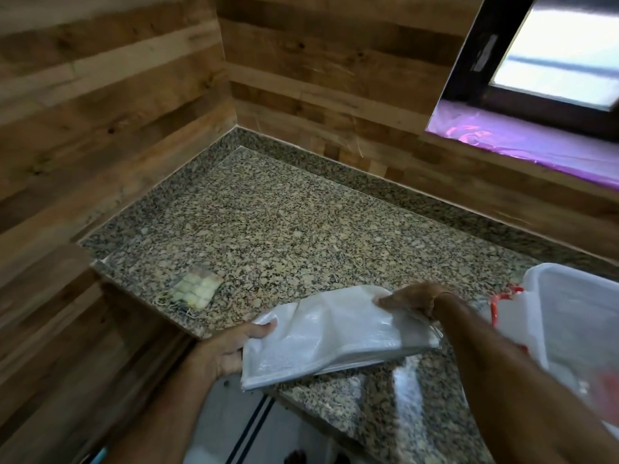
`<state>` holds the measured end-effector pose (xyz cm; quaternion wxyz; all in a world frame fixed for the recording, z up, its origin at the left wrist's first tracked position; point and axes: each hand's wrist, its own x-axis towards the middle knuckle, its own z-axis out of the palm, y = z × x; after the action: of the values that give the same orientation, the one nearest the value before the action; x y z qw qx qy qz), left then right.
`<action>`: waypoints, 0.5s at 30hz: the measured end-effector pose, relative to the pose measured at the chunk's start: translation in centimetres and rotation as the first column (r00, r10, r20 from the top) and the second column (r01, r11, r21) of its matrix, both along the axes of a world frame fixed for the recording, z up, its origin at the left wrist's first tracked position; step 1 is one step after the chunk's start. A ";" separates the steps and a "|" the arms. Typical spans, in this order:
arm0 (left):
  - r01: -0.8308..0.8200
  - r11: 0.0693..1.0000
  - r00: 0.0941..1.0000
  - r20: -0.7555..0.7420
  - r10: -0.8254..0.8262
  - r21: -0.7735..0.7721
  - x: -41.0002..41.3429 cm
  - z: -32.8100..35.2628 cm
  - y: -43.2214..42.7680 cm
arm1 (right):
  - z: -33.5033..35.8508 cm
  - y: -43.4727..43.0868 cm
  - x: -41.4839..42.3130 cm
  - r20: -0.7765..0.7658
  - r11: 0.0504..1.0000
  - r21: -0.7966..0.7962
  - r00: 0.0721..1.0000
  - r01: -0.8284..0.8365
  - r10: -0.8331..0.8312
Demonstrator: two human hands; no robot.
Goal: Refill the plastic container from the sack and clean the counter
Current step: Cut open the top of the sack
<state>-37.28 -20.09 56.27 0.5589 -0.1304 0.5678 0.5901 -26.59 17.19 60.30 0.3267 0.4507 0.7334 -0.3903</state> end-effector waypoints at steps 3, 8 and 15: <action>0.014 1.000 1.000 -0.019 -0.015 -0.019 -0.6 -1.1 0.4 | -1.4 -0.7 -0.6 0.008 0.995 -0.087 0.999 -0.048 0.049; 0.004 0.995 1.000 -0.014 -0.005 -0.101 -1.5 -2.4 0.9 | -1.9 -2.2 -0.7 -0.149 0.995 -0.099 0.989 -0.033 0.018; -0.099 0.991 0.994 -0.063 0.093 -0.095 -1.0 -1.0 1.9 | -2.8 -2.6 -0.7 -0.270 0.986 -0.066 0.948 0.156 -0.168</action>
<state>-38.33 -18.20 55.30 0.5059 -0.1677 0.6053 0.5912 -27.29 14.63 57.53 0.1982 0.4436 0.7235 -0.4904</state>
